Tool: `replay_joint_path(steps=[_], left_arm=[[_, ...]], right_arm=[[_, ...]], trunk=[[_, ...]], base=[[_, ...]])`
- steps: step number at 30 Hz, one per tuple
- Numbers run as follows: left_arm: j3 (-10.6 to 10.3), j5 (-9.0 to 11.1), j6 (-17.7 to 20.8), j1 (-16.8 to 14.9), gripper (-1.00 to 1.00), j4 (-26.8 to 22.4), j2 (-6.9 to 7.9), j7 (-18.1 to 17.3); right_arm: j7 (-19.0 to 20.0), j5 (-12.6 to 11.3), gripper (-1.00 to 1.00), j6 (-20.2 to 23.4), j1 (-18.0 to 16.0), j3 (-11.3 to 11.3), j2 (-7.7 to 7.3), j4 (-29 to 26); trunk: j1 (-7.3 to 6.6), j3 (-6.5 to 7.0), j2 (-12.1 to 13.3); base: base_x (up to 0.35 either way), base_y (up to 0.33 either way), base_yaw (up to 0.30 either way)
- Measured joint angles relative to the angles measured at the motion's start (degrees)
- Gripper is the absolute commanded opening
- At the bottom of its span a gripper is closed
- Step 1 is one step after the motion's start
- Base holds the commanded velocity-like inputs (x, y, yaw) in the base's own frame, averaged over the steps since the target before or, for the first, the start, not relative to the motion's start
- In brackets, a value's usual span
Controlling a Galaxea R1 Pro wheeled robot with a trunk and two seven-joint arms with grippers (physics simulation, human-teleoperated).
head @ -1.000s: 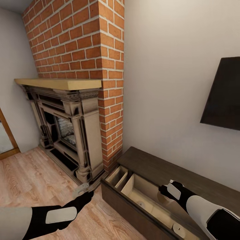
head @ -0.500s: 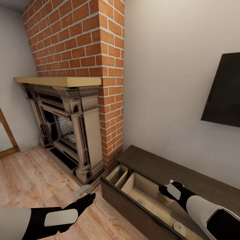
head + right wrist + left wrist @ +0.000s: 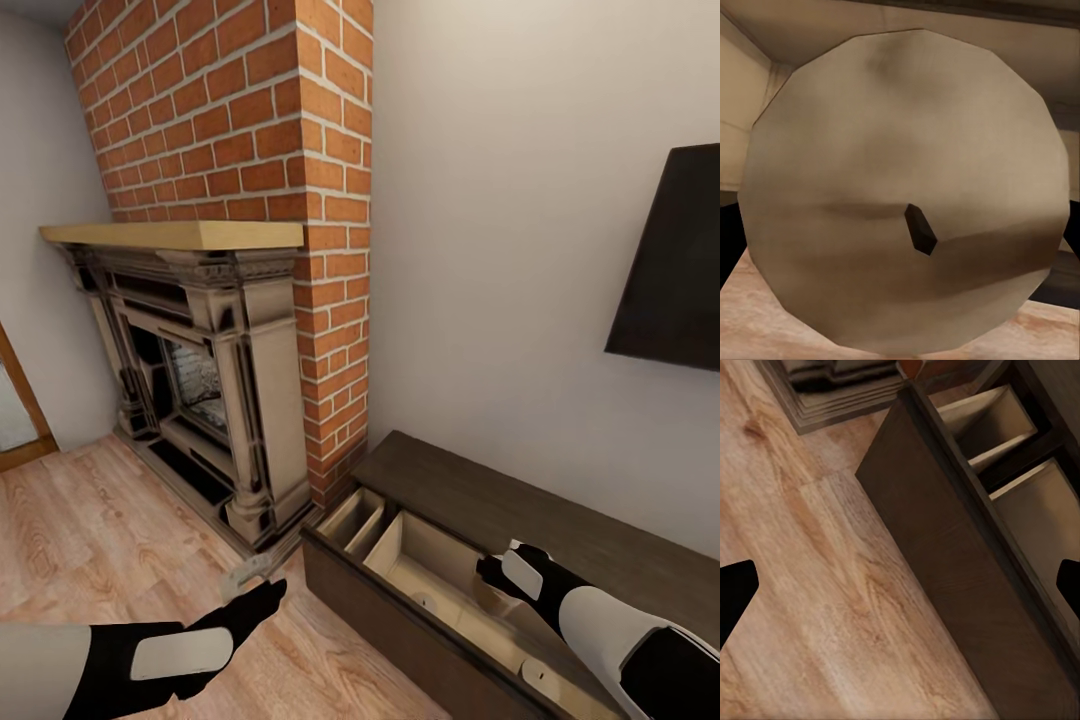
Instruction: Place each of the two pumpkins and all three candles from the living room inside a cabinet in the living room (use any cabinet), then make sure every cabinet is closed, and position the cauldron so it is next to a table in the living room.
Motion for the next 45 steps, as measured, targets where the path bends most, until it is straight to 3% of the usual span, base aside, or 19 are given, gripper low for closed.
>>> replay_joint_path(steps=[16,36,45], left_arm=[[0.02,0.0,0.0,0.0,1.0,-0.97,0.55,0.04],[-0.23,-0.01,0.16,0.0,1.0,-0.93,0.57,-0.26],[-0.23,-0.01,0.19,0.0,1.0,-0.89,1.38,-0.35]], right_arm=[[-0.07,0.1,-1.0,0.02,0.0,-0.01,-0.01,-0.02],[-0.09,0.19,-1.0,0.0,0.0,-0.01,-0.07,-0.01],[-0.09,0.24,-1.0,0.0,-0.01,0.01,0.01,-0.01]], trunk=[[3.52,-4.06,-6.42],[3.5,-5.86,-6.44],[3.52,-6.66,-6.44]], base=[[0.0,0.0,0.0],[0.067,0.0,0.0],[0.071,0.0,0.0]])
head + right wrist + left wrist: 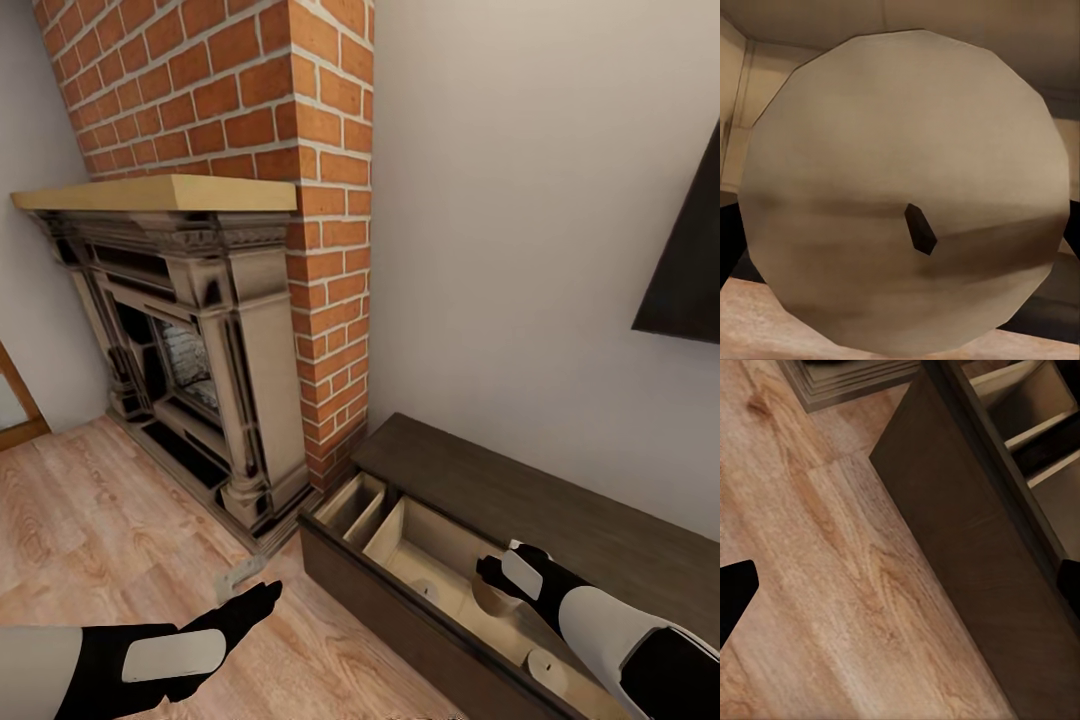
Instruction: Place each of the two pumpkins and all three candles from the living room inside a cabinet in the living room (use any cabinet), then make sure every cabinet is closed, and position the cauldron so it is next to a table in the living room.
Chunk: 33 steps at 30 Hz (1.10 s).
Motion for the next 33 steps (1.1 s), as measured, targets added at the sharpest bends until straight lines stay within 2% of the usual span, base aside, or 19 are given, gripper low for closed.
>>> replay_joint_path(steps=[13,33], left_arm=[[0.0,0.01,0.06,0.0,1.0,0.01,0.05,-0.02],[0.26,0.0,-0.01,0.0,1.0,-0.08,0.21,0.06]], right_arm=[[0.0,0.0,-1.0,0.0,0.0,-0.01,0.0,0.02],[0.0,0.01,-1.0,0.0,0.0,0.0,-0.05,0.03]], trunk=[[-0.01,-1.16,0.0],[0.0,-2.95,0.0]], base=[[0.086,-0.07,0.0],[0.003,-0.003,0.0]])
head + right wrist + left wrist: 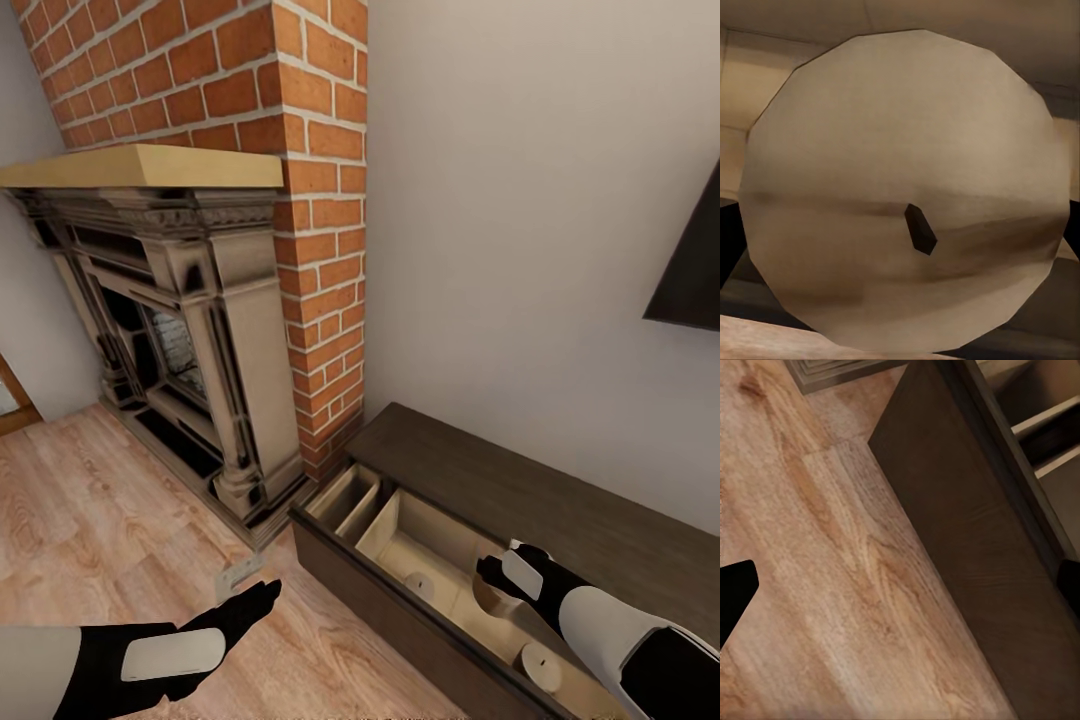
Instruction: Place each of the two pumpkins and all three candles from the living room inside a cabinet in the living room (use any cabinet), then make sure every cabinet is closed, and position the cauldron so it is next to a table in the living room.
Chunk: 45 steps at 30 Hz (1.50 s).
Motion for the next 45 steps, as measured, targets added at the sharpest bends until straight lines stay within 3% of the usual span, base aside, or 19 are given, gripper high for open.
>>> replay_joint_path(steps=[6,10,12,14,18,26,28,31,45], left_arm=[[0.18,0.0,-0.06,0.0,1.0,-1.16,0.81,-0.06],[2.93,-0.46,-0.04,0.0,1.0,-9.74,5.46,0.05],[4.62,-2.73,-0.01,0.0,1.0,-15.16,8.97,0.19],[5.25,-5.34,-0.01,0.0,1.0,-17.53,11.02,0.27],[5.85,-8.98,-0.05,0.02,1.0,-19.63,13.13,0.34],[5.86,-9.97,-0.06,0.02,1.0,-20.05,13.54,0.42],[5.2,-9.95,-0.17,-0.06,1.0,-19.75,12.89,0.76],[5.16,-9.97,-0.17,-0.07,1.0,-19.78,12.23,0.76],[5.09,-10.06,-0.19,-0.06,1.0,-19.79,12.41,0.76]], right_arm=[[0.0,0.05,-1.0,-0.13,0.0,0.06,0.02,-0.03],[0.0,0.09,-1.0,-0.26,0.0,0.09,-0.02,-0.03],[0.0,0.12,-1.0,-0.56,0.0,0.09,-0.02,-0.04],[0.0,0.09,-1.0,-0.76,0.0,0.1,-0.01,-0.04],[0.0,0.02,-1.0,-0.93,0.0,0.08,-0.01,-0.03],[0.02,0.1,-1.0,-2.18,0.0,0.1,-0.11,0.0],[-0.04,-1.3,-1.0,-2.6,0.34,-0.7,0.56,-0.44],[0.58,-1.33,-1.0,-2.28,-0.19,-0.26,1.36,0.36],[0.82,-1.39,-1.0,-4.52,-0.72,-0.16,1.11,1.63]], trunk=[[0.0,-0.54,0.0],[0.0,-0.89,0.0],[0.0,-1.07,0.0],[0.0,-1.25,0.0],[0.87,-2.32,-1.59],[2.63,-4.14,-4.8],[2.63,-4.14,-4.8],[2.63,-4.14,-4.81],[2.2,-3.79,-4.02]], base=[[0.0,0.0,0.0],[0.0,0.0,0.0],[0.0,0.0,0.0],[0.0,0.0,0.0],[0.0,0.0,0.0],[0.0,0.0,0.0],[0.0,0.0,0.0],[0.0,0.0,0.0],[0.0,0.0,0.0]])
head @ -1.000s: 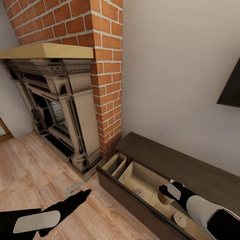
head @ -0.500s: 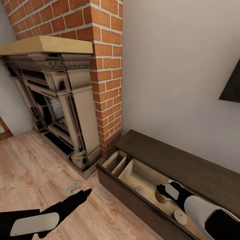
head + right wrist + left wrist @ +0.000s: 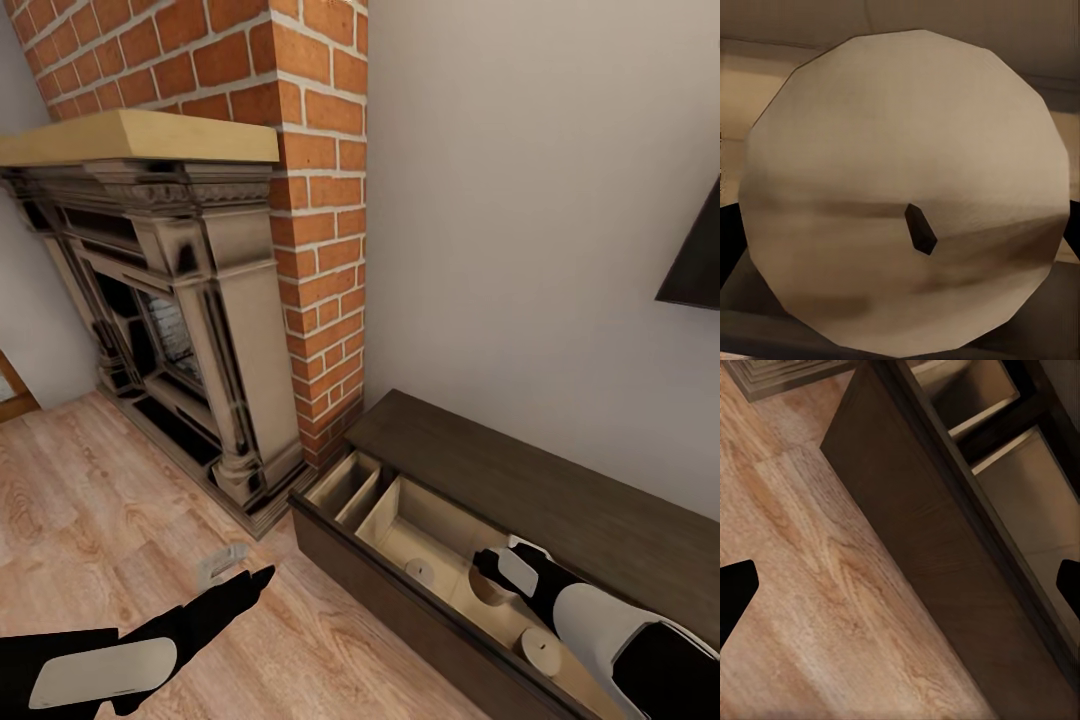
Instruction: Place each of the two pumpkins and all three candles from the living room inside a cabinet in the living room (use any cabinet), then make sure every cabinet is closed, and position the cauldron so it is next to a table in the living room.
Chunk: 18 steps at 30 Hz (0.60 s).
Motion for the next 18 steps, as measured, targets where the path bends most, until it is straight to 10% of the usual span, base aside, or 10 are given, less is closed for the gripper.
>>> replay_joint_path(steps=[18], left_arm=[[0.0,0.05,-0.04,0.01,1.0,0.0,0.07,0.1]], right_arm=[[-0.14,-0.12,-1.0,0.24,0.01,-0.06,0.07,0.09]], trunk=[[-2.86,2.34,5.23]], base=[[0.0,0.0,0.0]])
